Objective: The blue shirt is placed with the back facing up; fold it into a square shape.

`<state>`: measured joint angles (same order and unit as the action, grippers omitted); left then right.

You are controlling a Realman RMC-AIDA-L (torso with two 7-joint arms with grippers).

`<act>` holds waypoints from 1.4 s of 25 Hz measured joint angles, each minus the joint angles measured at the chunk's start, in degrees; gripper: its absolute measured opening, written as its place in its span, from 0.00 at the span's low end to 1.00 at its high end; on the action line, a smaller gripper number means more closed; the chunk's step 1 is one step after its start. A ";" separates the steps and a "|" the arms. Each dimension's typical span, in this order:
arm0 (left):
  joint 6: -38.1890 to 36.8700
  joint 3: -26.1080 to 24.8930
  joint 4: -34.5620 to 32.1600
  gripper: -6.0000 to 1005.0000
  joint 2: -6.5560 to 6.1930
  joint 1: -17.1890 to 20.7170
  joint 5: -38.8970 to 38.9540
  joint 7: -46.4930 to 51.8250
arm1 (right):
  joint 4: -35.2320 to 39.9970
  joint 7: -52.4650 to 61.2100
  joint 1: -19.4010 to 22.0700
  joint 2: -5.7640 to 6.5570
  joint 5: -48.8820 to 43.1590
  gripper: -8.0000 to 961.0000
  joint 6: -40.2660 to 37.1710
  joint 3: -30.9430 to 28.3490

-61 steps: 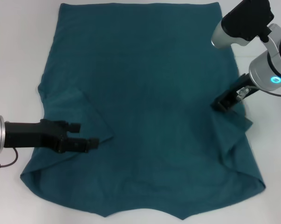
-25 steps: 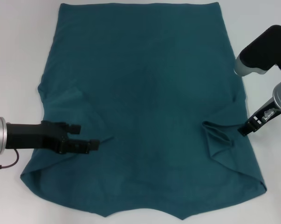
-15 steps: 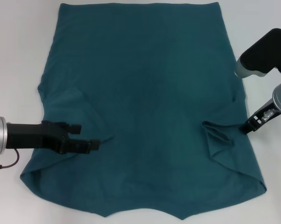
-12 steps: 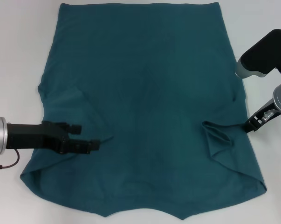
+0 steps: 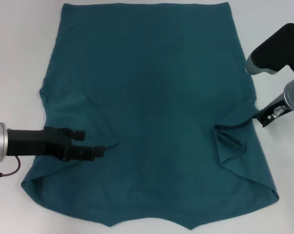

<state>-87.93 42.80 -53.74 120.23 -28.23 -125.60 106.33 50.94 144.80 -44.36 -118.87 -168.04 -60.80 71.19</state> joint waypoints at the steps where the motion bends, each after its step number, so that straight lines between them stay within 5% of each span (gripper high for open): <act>1: 0.02 0.00 0.01 0.94 0.00 0.01 0.00 0.00 | 0.00 -0.06 -0.09 -0.10 0.01 0.17 0.64 0.00; 5: 0.04 0.00 0.03 0.94 0.00 0.02 0.00 0.02 | -1.52 -0.31 -1.47 -0.36 0.07 0.04 3.88 0.00; 12: 0.16 0.00 0.02 0.94 0.00 -0.10 0.00 0.02 | -8.62 -0.44 -7.28 -0.69 0.20 0.04 9.45 -0.01; 19: 0.74 0.00 0.36 0.94 0.00 0.04 0.00 -0.37 | -8.58 -0.41 -8.92 -0.98 1.37 0.04 12.23 -0.23; 29: 1.34 0.00 0.51 0.94 0.00 0.23 0.00 -0.79 | 2.42 -0.44 -5.03 -0.92 0.88 0.04 -1.64 -0.02; 35: 1.36 0.00 0.51 0.94 0.07 0.21 0.00 -1.56 | 2.95 -0.84 -3.07 -0.92 0.91 0.04 -3.78 0.01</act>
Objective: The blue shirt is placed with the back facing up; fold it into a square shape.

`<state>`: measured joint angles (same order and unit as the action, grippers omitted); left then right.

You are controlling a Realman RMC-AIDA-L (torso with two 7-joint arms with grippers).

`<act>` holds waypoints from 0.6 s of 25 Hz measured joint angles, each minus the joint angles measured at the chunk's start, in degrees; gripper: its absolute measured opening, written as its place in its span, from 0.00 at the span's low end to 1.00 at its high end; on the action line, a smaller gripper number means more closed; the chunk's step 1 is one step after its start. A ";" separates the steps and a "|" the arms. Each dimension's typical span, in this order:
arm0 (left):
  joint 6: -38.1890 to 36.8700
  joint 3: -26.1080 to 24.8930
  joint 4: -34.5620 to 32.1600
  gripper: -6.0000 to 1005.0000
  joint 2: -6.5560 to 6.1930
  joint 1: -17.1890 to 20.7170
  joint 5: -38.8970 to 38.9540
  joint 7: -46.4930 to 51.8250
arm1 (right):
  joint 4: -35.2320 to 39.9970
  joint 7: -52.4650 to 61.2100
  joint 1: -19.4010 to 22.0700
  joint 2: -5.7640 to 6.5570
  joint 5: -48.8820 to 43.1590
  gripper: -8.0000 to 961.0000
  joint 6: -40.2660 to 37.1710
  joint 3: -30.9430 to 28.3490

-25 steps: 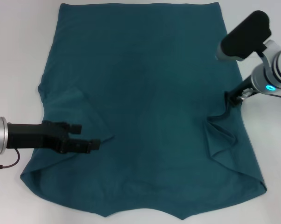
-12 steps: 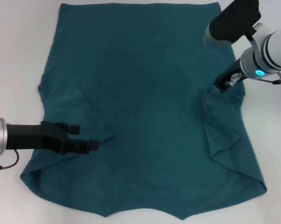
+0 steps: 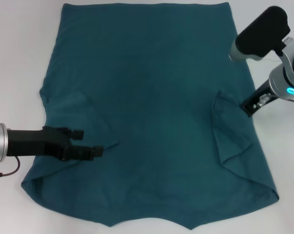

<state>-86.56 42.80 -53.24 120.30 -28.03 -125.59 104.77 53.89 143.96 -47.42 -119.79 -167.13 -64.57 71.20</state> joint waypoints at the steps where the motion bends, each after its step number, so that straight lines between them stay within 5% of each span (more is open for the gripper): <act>1: 0.00 0.00 0.00 0.94 0.00 0.00 0.00 -0.08 | -0.14 -0.21 0.26 -0.03 0.07 0.04 -0.09 0.00; 15: -1.60 -0.16 -1.24 0.94 0.53 0.97 0.57 -1.23 | -5.38 -1.65 -0.48 -0.30 2.13 0.04 -2.22 0.66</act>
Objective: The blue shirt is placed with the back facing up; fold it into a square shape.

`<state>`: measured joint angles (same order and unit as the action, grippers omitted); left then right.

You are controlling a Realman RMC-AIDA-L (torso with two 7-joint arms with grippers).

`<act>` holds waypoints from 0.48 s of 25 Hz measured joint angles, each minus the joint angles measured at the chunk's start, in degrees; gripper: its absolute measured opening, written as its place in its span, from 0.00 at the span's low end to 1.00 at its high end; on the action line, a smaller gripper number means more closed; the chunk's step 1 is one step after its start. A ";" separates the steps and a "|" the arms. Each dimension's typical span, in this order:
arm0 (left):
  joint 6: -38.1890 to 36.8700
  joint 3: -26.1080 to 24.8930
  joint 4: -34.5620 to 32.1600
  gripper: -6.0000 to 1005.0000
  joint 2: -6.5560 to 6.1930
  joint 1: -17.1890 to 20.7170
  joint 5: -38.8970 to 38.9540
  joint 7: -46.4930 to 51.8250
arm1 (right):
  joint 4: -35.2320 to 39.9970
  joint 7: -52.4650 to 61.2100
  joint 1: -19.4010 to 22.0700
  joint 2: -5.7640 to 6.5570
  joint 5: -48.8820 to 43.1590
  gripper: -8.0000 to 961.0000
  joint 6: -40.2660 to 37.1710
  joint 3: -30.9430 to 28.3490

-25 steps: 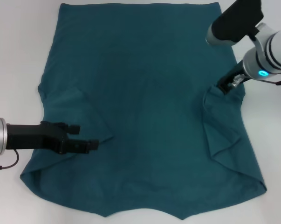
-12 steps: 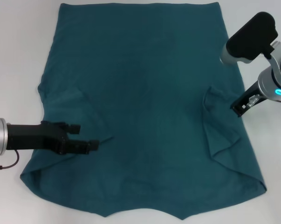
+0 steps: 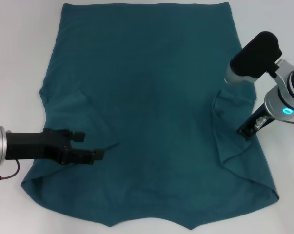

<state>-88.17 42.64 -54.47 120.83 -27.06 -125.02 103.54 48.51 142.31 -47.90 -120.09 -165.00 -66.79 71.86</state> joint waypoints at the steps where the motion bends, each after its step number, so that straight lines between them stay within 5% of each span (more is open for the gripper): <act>1: -0.16 -0.09 -0.13 0.94 0.03 0.07 0.01 -0.08 | -0.29 -0.11 -0.11 -0.05 0.64 0.04 -0.45 0.04; 12: -0.01 -0.38 -0.26 0.94 -0.23 0.09 0.05 -0.17 | 0.00 -4.00 -0.93 -0.03 12.56 0.04 -4.47 0.26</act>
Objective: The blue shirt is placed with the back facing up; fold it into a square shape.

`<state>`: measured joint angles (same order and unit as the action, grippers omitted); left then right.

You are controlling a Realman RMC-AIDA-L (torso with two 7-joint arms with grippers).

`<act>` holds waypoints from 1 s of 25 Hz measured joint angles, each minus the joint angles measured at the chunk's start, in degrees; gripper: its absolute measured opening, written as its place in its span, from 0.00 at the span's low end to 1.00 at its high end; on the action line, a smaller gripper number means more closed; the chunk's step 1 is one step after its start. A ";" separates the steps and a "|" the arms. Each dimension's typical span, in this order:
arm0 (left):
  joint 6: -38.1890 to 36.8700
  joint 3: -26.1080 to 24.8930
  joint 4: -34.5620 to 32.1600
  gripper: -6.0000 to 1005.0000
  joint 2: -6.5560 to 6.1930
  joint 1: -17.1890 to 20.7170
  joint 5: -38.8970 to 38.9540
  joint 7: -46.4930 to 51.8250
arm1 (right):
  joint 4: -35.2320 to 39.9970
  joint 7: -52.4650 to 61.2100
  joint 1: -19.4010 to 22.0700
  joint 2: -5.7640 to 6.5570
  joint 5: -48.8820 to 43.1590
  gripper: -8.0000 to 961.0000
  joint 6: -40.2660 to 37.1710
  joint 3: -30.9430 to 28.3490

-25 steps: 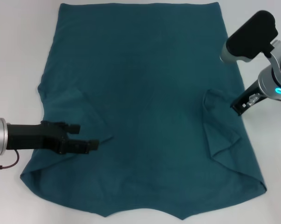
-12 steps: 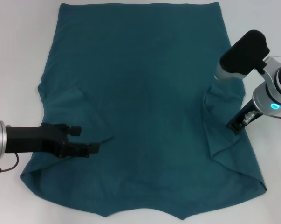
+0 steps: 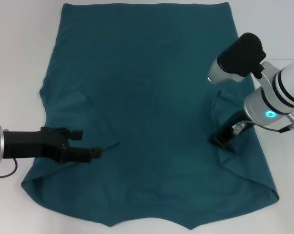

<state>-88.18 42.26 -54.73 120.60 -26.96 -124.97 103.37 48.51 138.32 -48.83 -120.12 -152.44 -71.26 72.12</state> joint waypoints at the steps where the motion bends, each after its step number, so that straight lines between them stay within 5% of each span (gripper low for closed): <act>1: 0.06 -0.04 -0.01 0.94 -0.03 0.03 0.00 -0.02 | 0.00 -0.40 -0.09 0.03 1.21 0.04 0.30 -0.05; 7: 0.12 -1.31 -0.64 0.94 -0.20 0.28 -0.40 -0.02 | 2.30 0.70 -0.08 0.50 1.47 0.04 0.90 -0.66; 12: 0.20 -1.65 -0.77 0.94 -0.20 0.74 -0.48 -0.02 | 7.66 5.31 1.46 0.05 -9.13 0.04 -1.24 -0.31; 25: 0.20 -1.66 -1.16 0.94 -0.15 0.74 -0.33 -0.02 | 4.32 4.70 5.90 0.50 -9.77 0.04 4.49 -1.73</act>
<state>-87.98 40.60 -55.89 120.45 -26.22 -125.30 103.36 52.82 143.01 -42.93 -119.62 -162.20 -66.77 70.39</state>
